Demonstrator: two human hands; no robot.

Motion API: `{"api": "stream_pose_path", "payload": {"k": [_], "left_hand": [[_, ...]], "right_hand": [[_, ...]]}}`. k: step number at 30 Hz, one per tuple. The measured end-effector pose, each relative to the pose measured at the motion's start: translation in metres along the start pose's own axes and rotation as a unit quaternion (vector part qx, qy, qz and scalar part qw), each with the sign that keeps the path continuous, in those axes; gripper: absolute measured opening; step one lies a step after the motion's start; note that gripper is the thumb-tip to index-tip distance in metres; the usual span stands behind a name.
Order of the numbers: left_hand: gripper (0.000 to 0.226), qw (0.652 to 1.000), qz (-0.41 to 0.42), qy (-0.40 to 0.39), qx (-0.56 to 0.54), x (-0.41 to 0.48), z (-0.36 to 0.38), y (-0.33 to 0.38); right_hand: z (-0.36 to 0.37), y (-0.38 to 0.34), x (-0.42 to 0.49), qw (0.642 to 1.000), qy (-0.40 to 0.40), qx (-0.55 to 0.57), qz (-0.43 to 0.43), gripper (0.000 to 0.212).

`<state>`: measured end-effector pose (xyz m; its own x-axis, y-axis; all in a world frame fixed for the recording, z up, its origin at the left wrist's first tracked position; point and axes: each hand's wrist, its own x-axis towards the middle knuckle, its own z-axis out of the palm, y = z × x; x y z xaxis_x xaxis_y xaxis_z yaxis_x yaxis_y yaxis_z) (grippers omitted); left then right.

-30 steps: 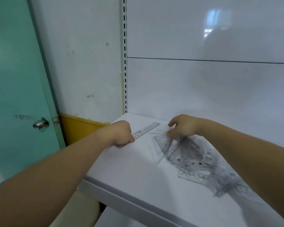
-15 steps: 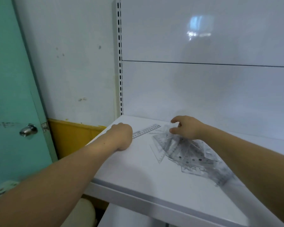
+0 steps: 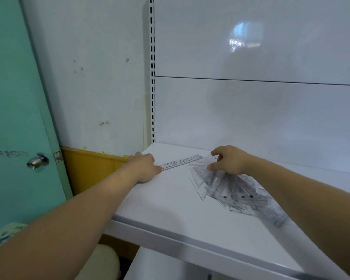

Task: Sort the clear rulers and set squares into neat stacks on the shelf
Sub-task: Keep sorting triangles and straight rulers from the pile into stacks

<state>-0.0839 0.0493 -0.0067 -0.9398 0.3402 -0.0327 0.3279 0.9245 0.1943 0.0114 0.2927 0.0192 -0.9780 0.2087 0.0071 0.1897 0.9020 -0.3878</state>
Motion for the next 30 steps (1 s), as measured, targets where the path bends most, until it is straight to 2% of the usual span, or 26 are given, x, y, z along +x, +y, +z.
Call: {"api": "stream_pose_path", "payload": {"k": [3,11,16,19,21,23,30], "left_hand": [[0.055,1.0,-0.002,0.016,-0.008,0.001,0.004,-0.007],[0.027,0.996,-0.006,0.084,-0.034,0.003,0.003,-0.038],[0.019,0.99,-0.006,0.139,0.003,-0.002,0.001,-0.043],[0.028,0.989,-0.002,0.148,-0.002,-0.004,0.001,-0.041],[0.043,0.99,0.006,0.131,-0.046,-0.006,-0.001,-0.038],[0.047,0.988,0.031,0.137,-0.07,-0.008,-0.004,-0.035],[0.047,0.957,0.147,0.18,-0.175,-0.025,-0.02,-0.008]], "right_hand": [[0.001,-0.002,0.003,1.0,-0.001,-0.007,-0.001,0.065],[0.007,-0.015,0.014,1.0,-0.008,-0.004,-0.006,0.064],[0.008,-0.025,0.016,1.0,0.008,0.007,-0.008,0.069],[0.004,-0.03,0.014,1.0,-0.011,0.01,0.005,0.081],[0.002,-0.031,0.011,1.0,-0.015,-0.002,0.006,0.082],[-0.002,-0.03,0.007,1.0,-0.001,-0.019,0.005,0.082],[-0.014,-0.016,-0.036,0.99,0.137,-0.019,0.019,0.074]]}}
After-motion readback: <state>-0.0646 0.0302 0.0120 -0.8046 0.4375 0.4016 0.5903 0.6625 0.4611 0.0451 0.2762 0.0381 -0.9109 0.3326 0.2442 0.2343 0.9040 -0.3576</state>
